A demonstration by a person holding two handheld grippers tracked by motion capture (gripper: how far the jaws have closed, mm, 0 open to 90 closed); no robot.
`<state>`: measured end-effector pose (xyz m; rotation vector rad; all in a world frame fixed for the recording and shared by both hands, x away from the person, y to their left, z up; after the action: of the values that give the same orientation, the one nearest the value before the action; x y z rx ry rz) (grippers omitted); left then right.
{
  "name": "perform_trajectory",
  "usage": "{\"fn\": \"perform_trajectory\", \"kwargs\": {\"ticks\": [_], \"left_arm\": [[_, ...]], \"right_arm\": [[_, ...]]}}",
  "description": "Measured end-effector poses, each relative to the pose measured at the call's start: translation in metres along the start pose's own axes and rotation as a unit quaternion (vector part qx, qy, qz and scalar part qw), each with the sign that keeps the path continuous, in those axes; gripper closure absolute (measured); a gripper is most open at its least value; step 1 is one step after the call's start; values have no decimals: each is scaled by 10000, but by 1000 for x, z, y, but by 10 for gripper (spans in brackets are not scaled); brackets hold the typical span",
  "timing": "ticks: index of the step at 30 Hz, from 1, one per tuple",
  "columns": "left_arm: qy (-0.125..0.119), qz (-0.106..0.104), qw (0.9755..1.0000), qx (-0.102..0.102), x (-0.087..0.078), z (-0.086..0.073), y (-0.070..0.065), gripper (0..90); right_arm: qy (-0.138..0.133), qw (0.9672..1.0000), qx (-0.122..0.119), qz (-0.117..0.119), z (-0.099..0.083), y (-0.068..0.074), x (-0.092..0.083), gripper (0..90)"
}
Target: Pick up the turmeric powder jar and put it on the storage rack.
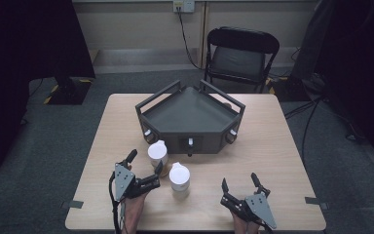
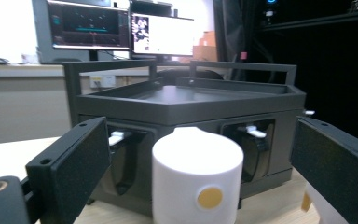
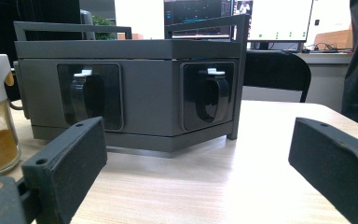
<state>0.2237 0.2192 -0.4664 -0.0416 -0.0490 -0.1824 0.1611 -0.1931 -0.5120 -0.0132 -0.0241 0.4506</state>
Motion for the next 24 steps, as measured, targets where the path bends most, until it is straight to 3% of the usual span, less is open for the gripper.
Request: {"fn": "perform_trajectory", "kwargs": {"ticks": [4,8,11,24], "left_arm": [[61,48,10000,39,5,1,-3,110],[259,117,9996,-56,16,0,-8,150],[363,127,9993,9,20,-1,-11,165],[612,145,9980,54,30,-8,-14,234]], "right_arm": [[0,10000,0,2,0,0,0,28],[-1,10000,2,0,0,0,0,28],[-2,10000,3,0,0,0,0,28],[-3,10000,6,-6,0,0,0,28]]}}
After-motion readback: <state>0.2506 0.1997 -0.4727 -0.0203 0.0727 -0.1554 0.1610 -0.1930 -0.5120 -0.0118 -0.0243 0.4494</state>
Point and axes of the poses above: each handheld gripper's, and its own axes: x roughly forward along the jaws, z roughly out of its top, y roughly to its left, the point moved 3 cm from there along x, roughly forward along the jaws, and after that the axes turned 15 degrees about z, right-handed, at the moved point
